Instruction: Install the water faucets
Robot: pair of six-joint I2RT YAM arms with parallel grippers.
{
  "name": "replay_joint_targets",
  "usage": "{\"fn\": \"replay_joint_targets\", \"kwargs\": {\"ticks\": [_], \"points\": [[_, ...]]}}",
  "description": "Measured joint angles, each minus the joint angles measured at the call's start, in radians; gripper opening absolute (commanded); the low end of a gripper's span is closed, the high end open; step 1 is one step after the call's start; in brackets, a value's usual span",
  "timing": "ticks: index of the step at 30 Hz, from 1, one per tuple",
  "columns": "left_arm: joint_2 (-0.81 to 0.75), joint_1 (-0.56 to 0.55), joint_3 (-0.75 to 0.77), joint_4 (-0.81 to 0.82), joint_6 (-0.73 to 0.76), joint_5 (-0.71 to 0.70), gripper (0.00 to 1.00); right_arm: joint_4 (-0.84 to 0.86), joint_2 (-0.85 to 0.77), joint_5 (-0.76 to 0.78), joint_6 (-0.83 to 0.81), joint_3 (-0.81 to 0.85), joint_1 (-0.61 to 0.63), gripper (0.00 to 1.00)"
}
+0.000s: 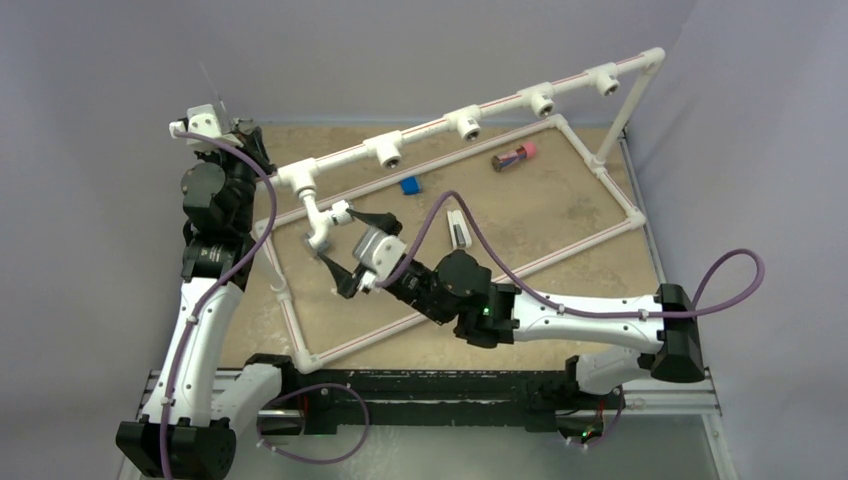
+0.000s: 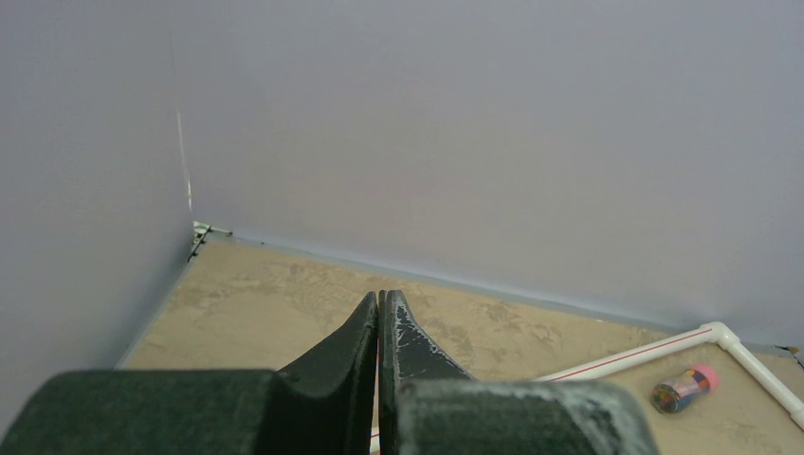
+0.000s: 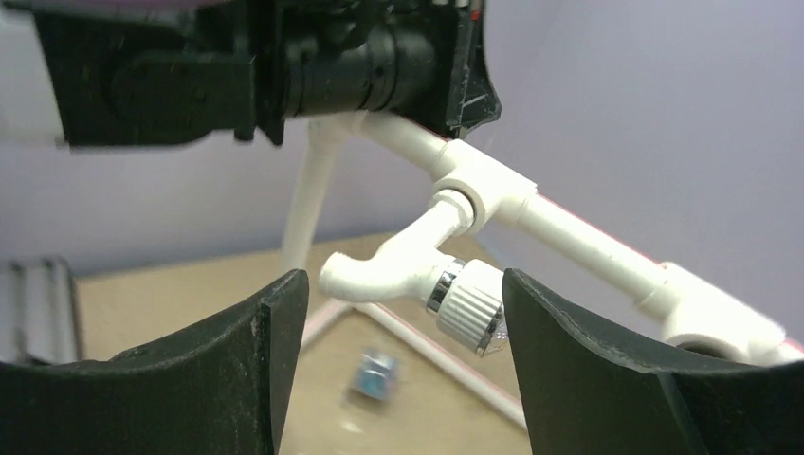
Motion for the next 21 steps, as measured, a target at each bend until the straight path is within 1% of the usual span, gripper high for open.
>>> {"fn": "replay_joint_targets", "kwargs": {"ticks": [5,6,11,14,16,21], "points": [[0.0,0.0,0.0,0.0,0.0,0.0,0.0,-0.084,-0.003,-0.018,-0.396,0.003,0.047,0.78],[0.0,0.0,0.0,0.0,0.0,0.0,0.0,-0.092,-0.003,-0.013,-0.502,0.0,0.062,0.78],[0.0,0.0,0.0,0.0,0.0,0.0,0.0,-0.023,0.021,0.064,-0.92,-0.05,0.101,0.79],[0.0,0.0,0.0,0.0,0.0,0.0,0.0,0.014,0.075,0.1,-1.097,-0.053,0.103,0.79],[0.0,0.0,0.0,0.0,0.0,0.0,0.0,0.025,0.113,0.114,-1.184,-0.053,0.103,0.79],[0.0,0.0,0.0,0.0,0.0,0.0,0.0,0.051,0.211,0.123,-1.339,-0.028,0.098,0.79]]}}
